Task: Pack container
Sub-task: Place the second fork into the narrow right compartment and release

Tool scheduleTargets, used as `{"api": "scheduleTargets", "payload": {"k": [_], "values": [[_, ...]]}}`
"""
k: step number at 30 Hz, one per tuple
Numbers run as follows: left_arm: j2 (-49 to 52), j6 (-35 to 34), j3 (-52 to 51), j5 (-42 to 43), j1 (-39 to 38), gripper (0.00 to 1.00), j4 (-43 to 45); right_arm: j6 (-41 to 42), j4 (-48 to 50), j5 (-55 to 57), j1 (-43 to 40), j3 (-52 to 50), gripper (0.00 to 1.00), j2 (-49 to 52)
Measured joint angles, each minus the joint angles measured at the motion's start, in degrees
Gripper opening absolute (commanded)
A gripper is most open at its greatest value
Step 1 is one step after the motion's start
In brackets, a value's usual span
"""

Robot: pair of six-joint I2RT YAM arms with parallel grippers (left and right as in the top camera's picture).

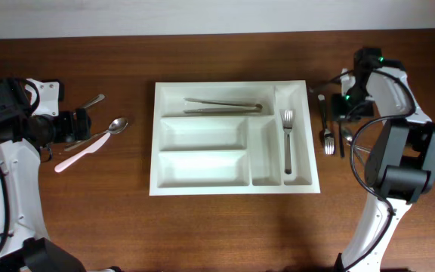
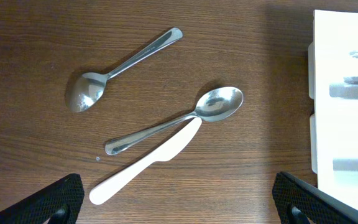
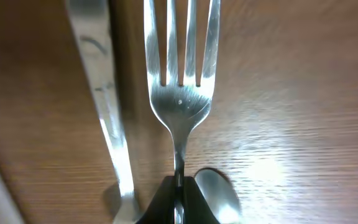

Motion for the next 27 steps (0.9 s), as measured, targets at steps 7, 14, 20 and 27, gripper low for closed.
{"api": "scheduleTargets", "payload": {"k": [7,14,20,27], "values": [[0.00,0.00,0.00,0.00,0.00,0.99,0.00,2.43,-4.24,0.04,1.46,5.49,0.04,-2.32],[0.00,0.00,0.00,0.00,0.00,0.99,0.00,3.08,-7.21,0.07,7.23,6.45,0.04,-10.84],[0.00,0.00,0.00,0.00,0.00,0.99,0.00,3.30,-8.92,0.11,12.24,7.02,0.04,-22.82],[0.00,0.00,0.00,0.00,0.00,0.99,0.00,4.39,-9.57,-0.59,13.03,6.29,0.04,-29.38]]}}
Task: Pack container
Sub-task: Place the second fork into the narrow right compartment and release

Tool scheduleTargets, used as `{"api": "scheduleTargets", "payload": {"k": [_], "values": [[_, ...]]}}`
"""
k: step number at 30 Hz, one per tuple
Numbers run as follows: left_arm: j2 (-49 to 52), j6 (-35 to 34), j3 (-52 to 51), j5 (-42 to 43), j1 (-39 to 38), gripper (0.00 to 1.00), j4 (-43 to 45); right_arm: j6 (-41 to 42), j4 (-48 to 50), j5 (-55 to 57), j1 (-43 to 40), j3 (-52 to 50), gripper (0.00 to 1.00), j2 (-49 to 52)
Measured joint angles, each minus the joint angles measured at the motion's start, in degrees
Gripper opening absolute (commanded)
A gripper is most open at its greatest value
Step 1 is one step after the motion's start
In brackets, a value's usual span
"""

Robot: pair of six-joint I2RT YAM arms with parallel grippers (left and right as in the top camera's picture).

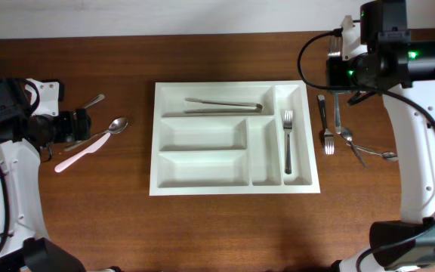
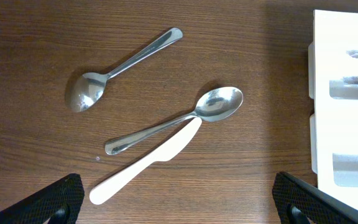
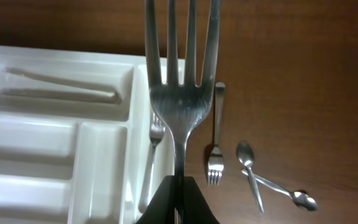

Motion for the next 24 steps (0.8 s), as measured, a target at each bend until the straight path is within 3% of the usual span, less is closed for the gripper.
{"api": "scheduleTargets", "payload": {"k": [12,17,24], "values": [[0.00,0.00,0.00,0.00,0.00,0.99,0.00,10.32,20.98,-1.53,4.50,-28.30,0.04,2.64],[0.00,0.00,0.00,0.00,0.00,0.99,0.02,11.85,28.63,-1.53,4.48,-34.73,0.04,2.93],[0.00,0.00,0.00,0.00,0.00,0.99,0.00,11.85,31.50,-1.53,4.50,-37.51,0.04,6.78]]}}
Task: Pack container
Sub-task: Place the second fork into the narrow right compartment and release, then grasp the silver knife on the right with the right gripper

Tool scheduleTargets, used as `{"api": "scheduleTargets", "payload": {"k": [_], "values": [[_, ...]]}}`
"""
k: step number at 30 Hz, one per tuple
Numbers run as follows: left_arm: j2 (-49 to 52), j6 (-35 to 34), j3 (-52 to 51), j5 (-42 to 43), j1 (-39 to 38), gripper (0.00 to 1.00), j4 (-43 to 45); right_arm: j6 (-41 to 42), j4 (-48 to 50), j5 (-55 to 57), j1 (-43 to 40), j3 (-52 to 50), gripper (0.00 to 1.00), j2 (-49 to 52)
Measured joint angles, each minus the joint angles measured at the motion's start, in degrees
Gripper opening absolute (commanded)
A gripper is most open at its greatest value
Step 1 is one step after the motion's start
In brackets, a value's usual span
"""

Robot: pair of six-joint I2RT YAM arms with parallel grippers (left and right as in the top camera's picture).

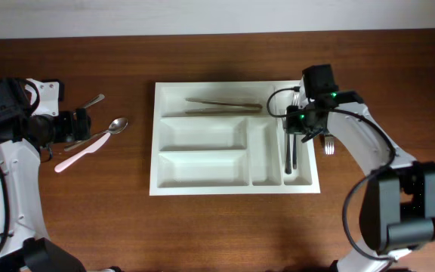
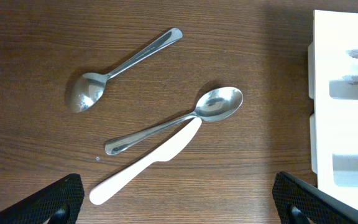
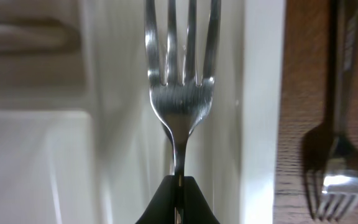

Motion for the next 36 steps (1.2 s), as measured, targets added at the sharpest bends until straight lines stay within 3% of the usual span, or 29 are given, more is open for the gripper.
{"api": "scheduleTargets", "payload": {"k": [5,9,19,23,25,32,36], "values": [[0.00,0.00,0.00,0.00,0.00,0.99,0.00,-0.26,0.00,-0.07,-0.02,-0.11,0.52,2.40],[0.00,0.00,0.00,0.02,0.00,0.99,0.00,-2.73,-2.40,-0.68,0.00,1.03,0.62,2.34],[0.00,0.00,0.00,0.02,0.00,0.99,0.00,-7.28,-8.50,6.51,-0.17,14.53,0.62,-3.50],[0.00,0.00,0.00,0.00,0.00,0.99,-0.02,-8.85,-8.07,10.43,-1.81,15.21,0.55,-4.61],[0.00,0.00,0.00,0.02,0.00,0.99,0.00,-9.53,-7.56,11.37,-3.80,14.95,0.45,-3.98],[0.00,0.00,0.00,0.00,0.00,0.99,-0.02,-9.53,-6.82,9.22,-11.98,14.27,0.39,2.95],[0.00,0.00,0.00,0.00,0.00,0.99,0.00,-9.99,-7.74,8.02,-13.00,14.14,0.30,8.02]]}}
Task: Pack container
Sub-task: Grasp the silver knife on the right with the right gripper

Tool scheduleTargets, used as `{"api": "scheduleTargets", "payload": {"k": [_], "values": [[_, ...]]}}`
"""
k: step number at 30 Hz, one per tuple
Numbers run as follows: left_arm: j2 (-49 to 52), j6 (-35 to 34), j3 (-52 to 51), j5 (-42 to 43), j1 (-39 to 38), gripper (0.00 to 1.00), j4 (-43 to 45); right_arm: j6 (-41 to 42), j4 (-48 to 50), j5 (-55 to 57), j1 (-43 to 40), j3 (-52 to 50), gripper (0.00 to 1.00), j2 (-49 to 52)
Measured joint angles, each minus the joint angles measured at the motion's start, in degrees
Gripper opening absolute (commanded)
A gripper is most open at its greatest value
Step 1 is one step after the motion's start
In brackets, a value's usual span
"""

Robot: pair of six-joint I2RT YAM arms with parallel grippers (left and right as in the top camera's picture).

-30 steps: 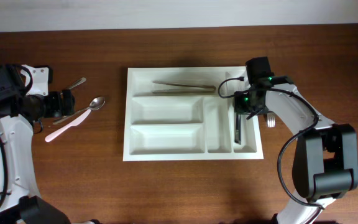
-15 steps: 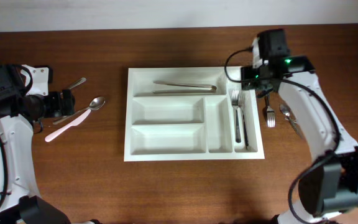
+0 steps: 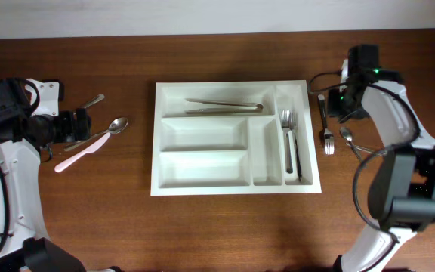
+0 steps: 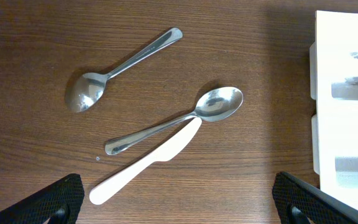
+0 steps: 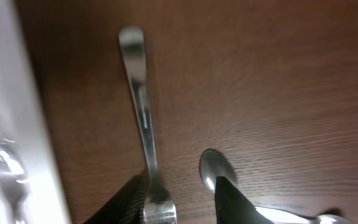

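The white divided tray [image 3: 157, 136] lies mid-table. Tongs [image 3: 223, 105] fill its top slot and two forks [image 3: 288, 140] lie in its right slot. One fork [image 3: 325, 125] remains on the wood right of the tray, shown close up in the right wrist view as fork [image 5: 143, 124]. My right gripper [image 5: 179, 202] hangs open and empty just over this fork, one finger [image 5: 129, 199] beside its neck and the other by a spoon bowl [image 5: 211, 168]. My left gripper [image 4: 179, 211] is open above two spoons [image 4: 179, 121] and a white knife [image 4: 145, 165].
Two spoons [image 3: 357, 147] lie crossed right of the loose fork. A small spoon [image 4: 120, 62] lies further left of the tray. The tray's edge [image 4: 347, 93] shows at the right of the left wrist view. The three other tray compartments hold nothing.
The fork my right gripper held over the tray's right slot now lies there beside the first fork. That gripper is open and has moved right, over the fork on the table.
My right gripper was shut on a fork low by the table right of the tray. Then it held it high, then low over the right slot. Now two forks lie in that slot and the gripper is empty. The left arm stayed still throughout.
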Motion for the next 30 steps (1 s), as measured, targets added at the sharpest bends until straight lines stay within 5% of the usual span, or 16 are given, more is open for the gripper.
{"api": "scheduleTargets", "payload": {"k": [18,24,30], "values": [[0.00,0.00,0.00,0.02,0.00,0.99,0.00,-0.81,-1.86,-1.99,0.35,-3.17,0.35,6.69],[0.00,0.00,0.00,0.02,0.00,0.99,0.00,-0.87,-1.60,-2.54,0.35,-3.54,0.13,6.64],[0.00,0.00,0.00,0.02,0.00,0.99,0.00,-1.01,-1.42,-2.34,0.35,-3.52,0.06,6.54]]}}
